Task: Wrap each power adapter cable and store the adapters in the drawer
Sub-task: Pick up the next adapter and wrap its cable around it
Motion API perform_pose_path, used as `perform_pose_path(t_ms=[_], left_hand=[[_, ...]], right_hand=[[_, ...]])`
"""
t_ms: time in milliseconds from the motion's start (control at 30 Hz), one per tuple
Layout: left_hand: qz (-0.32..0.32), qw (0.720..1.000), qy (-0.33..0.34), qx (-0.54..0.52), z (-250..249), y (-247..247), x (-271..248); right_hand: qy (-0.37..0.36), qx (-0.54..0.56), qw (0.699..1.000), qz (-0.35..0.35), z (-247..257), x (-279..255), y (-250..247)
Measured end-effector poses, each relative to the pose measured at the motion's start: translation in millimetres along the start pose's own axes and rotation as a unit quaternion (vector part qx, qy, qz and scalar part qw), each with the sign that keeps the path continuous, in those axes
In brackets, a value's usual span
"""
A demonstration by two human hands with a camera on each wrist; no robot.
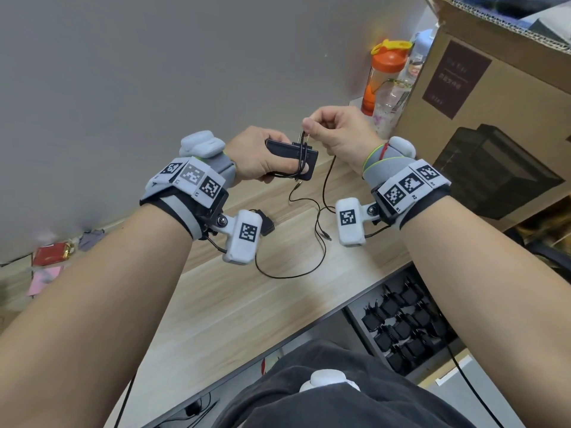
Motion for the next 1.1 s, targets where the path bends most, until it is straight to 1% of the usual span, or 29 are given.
perform_pose_path(t_ms=[100, 233, 300, 400, 467, 533, 633, 800, 933, 1000, 1100], left_hand=[[-0.020, 0.998, 0.034, -0.038, -7.2, -0.6, 1.8], [-0.100, 0.988, 0.054, -0.105, -7.4, -12.1, 4.3], [-0.141, 0.979, 0.056, -0.135, -6.2, -19.1, 6.1], [-0.199, 0.968, 0.050, -0.143, -5.2, -31.7, 7.1], [-0.226, 0.965, 0.045, -0.127, -5.1, -38.8, 6.9], [-0.238, 0.967, 0.040, -0.082, -5.2, -43.8, 6.9], [-0.225, 0.974, 0.030, -0.005, -3.2, -46.2, 6.9], [-0.138, 0.989, 0.010, 0.053, 0.1, -30.9, 5.7], [-0.069, 0.996, 0.020, 0.062, -6.1, -13.3, 2.6], [-0.060, 0.996, 0.030, 0.051, -9.2, -11.0, 1.1], [-0.048, 0.998, 0.032, 0.039, -10.7, -9.2, -1.3]], right_hand=[[0.039, -0.002, 0.999, 0.023, -12.8, -0.1, 9.2], [0.073, 0.028, 0.995, 0.069, -19.1, -5.2, 24.4], [0.065, 0.018, 0.993, 0.095, -15.6, -9.1, 32.6], [0.049, -0.040, 0.990, 0.128, -5.8, -14.1, 41.0], [0.030, -0.101, 0.984, 0.142, 2.4, -15.7, 40.6], [0.009, -0.151, 0.979, 0.139, 11.9, -15.8, 35.4], [-0.009, -0.157, 0.981, 0.114, 20.9, -11.9, 23.9], [-0.027, -0.133, 0.988, 0.073, 29.3, -5.4, 3.1], [-0.023, -0.086, 0.996, 0.024, 28.9, 0.9, -11.3], [-0.021, -0.057, 0.998, 0.008, 24.6, 2.6, -13.8], [-0.020, -0.042, 0.999, -0.006, 16.9, 1.2, -14.2]])
Point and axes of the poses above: each hand's wrist, its own x-axis towards the middle knuckle, its own y-axis out of the palm, z = x × y, the point moved 7 cm from there along x, towards the middle knuckle, and after that the axes turned 14 degrees about -x, right-handed, at the moved point
